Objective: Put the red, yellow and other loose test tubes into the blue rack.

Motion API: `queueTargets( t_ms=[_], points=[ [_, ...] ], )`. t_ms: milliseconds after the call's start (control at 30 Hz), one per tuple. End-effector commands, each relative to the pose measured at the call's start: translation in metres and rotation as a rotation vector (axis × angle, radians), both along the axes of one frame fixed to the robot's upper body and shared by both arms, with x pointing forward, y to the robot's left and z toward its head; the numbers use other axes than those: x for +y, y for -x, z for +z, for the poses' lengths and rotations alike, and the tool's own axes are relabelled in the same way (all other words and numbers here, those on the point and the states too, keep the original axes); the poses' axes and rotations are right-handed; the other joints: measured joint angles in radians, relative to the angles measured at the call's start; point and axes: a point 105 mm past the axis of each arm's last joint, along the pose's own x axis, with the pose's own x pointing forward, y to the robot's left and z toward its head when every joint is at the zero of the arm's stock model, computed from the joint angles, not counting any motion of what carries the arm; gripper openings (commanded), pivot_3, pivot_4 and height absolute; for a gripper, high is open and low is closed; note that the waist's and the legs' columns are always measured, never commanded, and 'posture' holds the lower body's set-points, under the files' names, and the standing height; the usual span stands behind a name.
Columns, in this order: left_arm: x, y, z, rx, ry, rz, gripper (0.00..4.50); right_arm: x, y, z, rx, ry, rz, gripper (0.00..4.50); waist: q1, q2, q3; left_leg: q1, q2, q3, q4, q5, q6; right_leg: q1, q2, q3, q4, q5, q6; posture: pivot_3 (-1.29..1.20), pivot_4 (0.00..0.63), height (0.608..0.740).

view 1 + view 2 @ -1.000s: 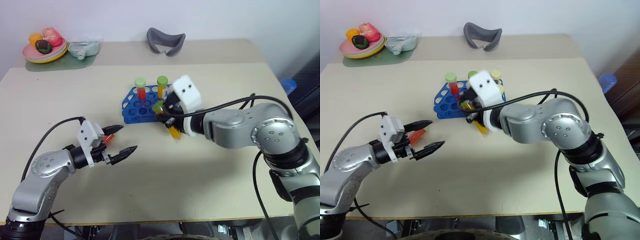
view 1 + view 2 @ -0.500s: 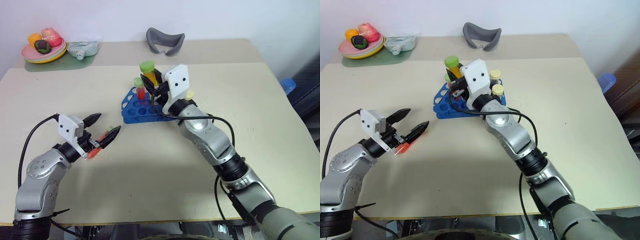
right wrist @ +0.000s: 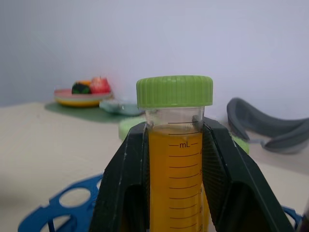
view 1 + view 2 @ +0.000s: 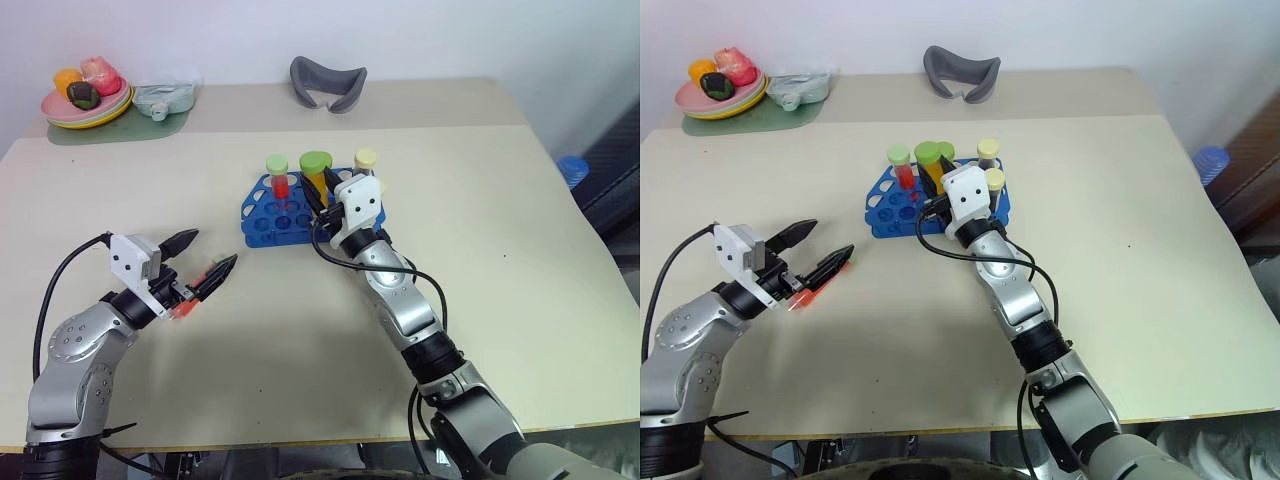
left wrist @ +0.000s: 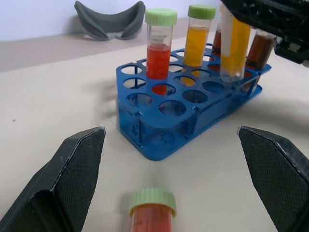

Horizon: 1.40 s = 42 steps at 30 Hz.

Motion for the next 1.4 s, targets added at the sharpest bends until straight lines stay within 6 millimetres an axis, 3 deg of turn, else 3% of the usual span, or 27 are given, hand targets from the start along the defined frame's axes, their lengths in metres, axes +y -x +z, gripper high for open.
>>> queueTargets(
  t_ms=[33,1000,1033,1200,1267,1400],
  points=[
    [0.001,0.001,0.011,-0.049,-0.002,-0.015,4.5,-0.003,-0.001,0.012,-0.059,-0.033,-0.015,0.81,0.0,0.0,0.0,0.0,0.0,0.0,0.0,0.0,0.0,0.0,0.0,0.0,0.0,0.0,0.0,0.0,0.15,0.74],
    [-0.018,0.013,0.01,0.007,0.029,-0.153,4.5,-0.006,-0.006,-0.011,0.002,-0.1,-0.019,0.81,-0.001,0.0,0.0,0.001,0.0,0.0,0.0,0.001,-0.001,0.0,0.0,0.0,0.002,0.0,0.0,0.0,0.15,0.74],
    [-0.019,0.013,0.01,0.008,0.029,-0.155,4.5,-0.006,-0.005,-0.01,0.003,-0.106,-0.012,1.84,-0.001,0.0,0.0,0.001,0.0,0.0,0.0,0.001,-0.001,0.0,0.0,0.0,0.002,0.0,0.0,0.0,0.15,0.74],
    [-0.02,0.012,0.01,0.011,0.029,-0.153,4.5,-0.008,-0.002,0.004,-0.05,-0.108,-0.023,4.27,-0.002,0.0,0.0,0.001,0.0,0.0,0.0,0.001,-0.001,0.0,0.0,0.0,0.003,0.0,0.0,0.0,0.15,0.74],
    [-0.02,0.012,0.01,0.012,0.028,-0.149,4.5,-0.008,0.0,0.011,-0.078,-0.108,-0.021,4.27,-0.002,0.0,0.0,0.001,0.0,0.0,0.0,0.001,-0.001,0.0,0.0,0.0,0.003,0.0,0.0,0.0,0.15,0.74],
    [-0.013,0.011,0.01,0.03,-0.003,-0.105,4.5,-0.009,0.014,0.045,-0.187,-0.105,0.025,4.27,-0.002,0.0,0.0,0.001,0.0,0.0,0.0,0.001,-0.001,0.0,0.0,0.0,0.003,0.0,0.0,0.0,0.15,0.74]
  ],
)
